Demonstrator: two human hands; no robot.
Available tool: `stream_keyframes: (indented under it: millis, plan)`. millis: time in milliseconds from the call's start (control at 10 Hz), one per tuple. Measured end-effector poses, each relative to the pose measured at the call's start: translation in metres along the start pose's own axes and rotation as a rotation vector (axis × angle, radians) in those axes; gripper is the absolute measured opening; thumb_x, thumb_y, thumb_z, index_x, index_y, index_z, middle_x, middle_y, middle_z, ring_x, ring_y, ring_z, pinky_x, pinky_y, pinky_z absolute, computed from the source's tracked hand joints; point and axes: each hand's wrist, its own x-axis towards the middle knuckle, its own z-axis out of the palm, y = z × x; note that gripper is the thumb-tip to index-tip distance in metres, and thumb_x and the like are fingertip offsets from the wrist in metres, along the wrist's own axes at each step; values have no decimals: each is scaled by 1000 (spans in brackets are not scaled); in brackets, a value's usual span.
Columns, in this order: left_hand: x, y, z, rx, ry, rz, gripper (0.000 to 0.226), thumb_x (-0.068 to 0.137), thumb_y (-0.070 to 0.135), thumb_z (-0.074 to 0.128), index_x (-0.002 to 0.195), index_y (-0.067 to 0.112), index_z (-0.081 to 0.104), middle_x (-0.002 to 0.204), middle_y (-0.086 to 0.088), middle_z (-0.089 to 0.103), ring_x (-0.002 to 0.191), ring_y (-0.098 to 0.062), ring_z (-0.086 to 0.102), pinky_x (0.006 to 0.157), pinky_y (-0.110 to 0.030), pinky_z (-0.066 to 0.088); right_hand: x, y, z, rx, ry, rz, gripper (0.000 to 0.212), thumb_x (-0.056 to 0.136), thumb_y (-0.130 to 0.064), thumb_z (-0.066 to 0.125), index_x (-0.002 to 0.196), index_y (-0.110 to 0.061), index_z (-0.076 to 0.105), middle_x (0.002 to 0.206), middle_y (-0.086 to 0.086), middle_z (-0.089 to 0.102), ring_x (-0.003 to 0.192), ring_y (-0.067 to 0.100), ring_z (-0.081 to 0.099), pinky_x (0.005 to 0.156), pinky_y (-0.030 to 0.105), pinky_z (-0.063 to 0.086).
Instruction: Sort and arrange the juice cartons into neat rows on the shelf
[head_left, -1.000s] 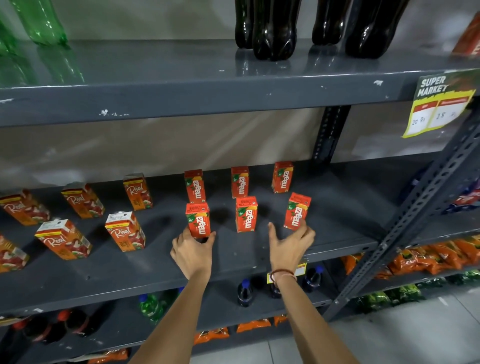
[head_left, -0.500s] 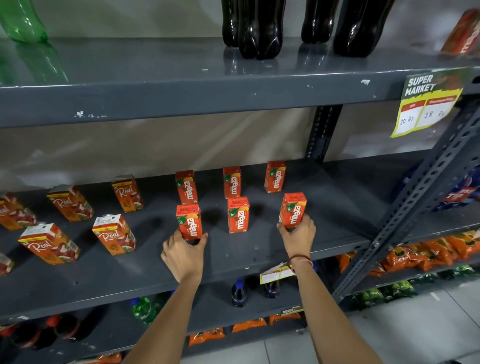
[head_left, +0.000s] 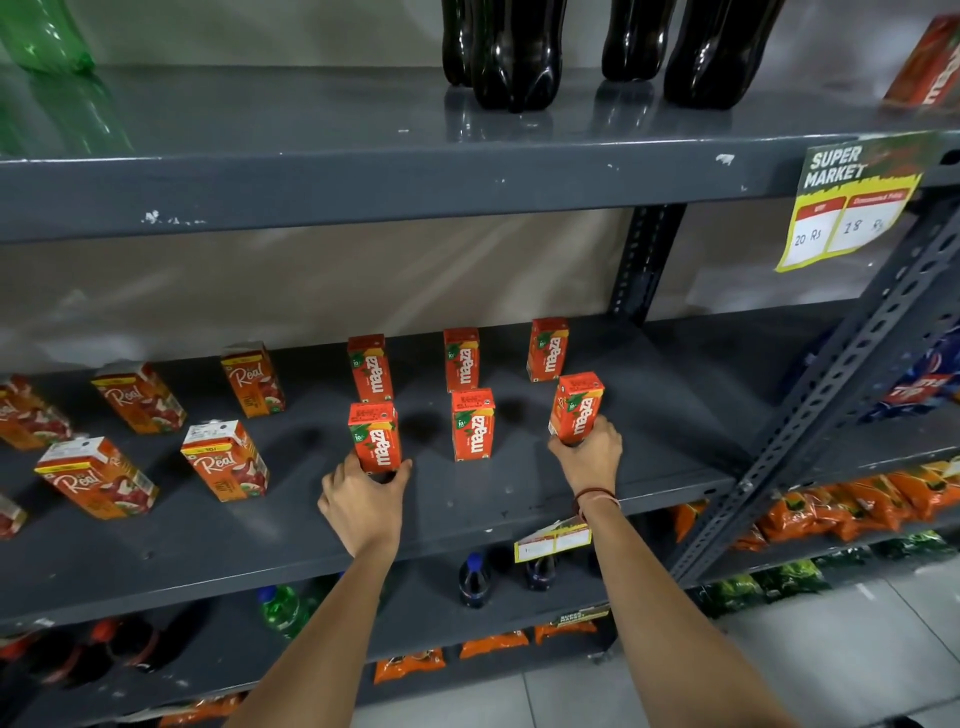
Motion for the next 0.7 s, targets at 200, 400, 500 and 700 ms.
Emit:
stream_keyframes:
  millis: [200, 400, 500, 700]
  plan:
    - [0, 0, -1, -1, -2, -2, 50, 64, 34, 83, 91, -2, 61, 93, -23, 68, 96, -41, 58, 86, -55, 45, -2, -1, 1, -35, 5, -1, 49, 64, -16, 82, 99, 6, 55, 102, 24, 63, 100, 37, 57, 89, 37, 43]
    - [-1, 3, -5, -5, -6, -11, 50, 63, 33, 84, 90, -3, 62, 93, -23, 69, 96, -41, 58, 85, -54, 46, -7, -2, 0, -35, -4, 26, 56, 67, -20, 82, 108, 5, 54, 110, 24, 61, 108, 37, 54, 95, 39, 40]
    - [-1, 4, -8, -20, -28, -32, 52, 63, 34, 84, 91, -3, 61, 94, -23, 68, 96, -41, 58, 84, -53, 45, -18, -6, -2, -19, 4, 72, 70, 66, -21, 83, 121, 6, 48, 119, 26, 54, 117, 39, 46, 101, 44, 37]
    - [2, -10, -16, -191, -160, 1, 74, 61, 33, 85, 118, 0, 53, 114, -21, 62, 112, -36, 51, 96, -51, 41, -63, -14, 0, 102, 149, 138, 51, 79, -16, 72, 118, 9, 50, 117, 30, 52, 114, 40, 46, 96, 40, 36]
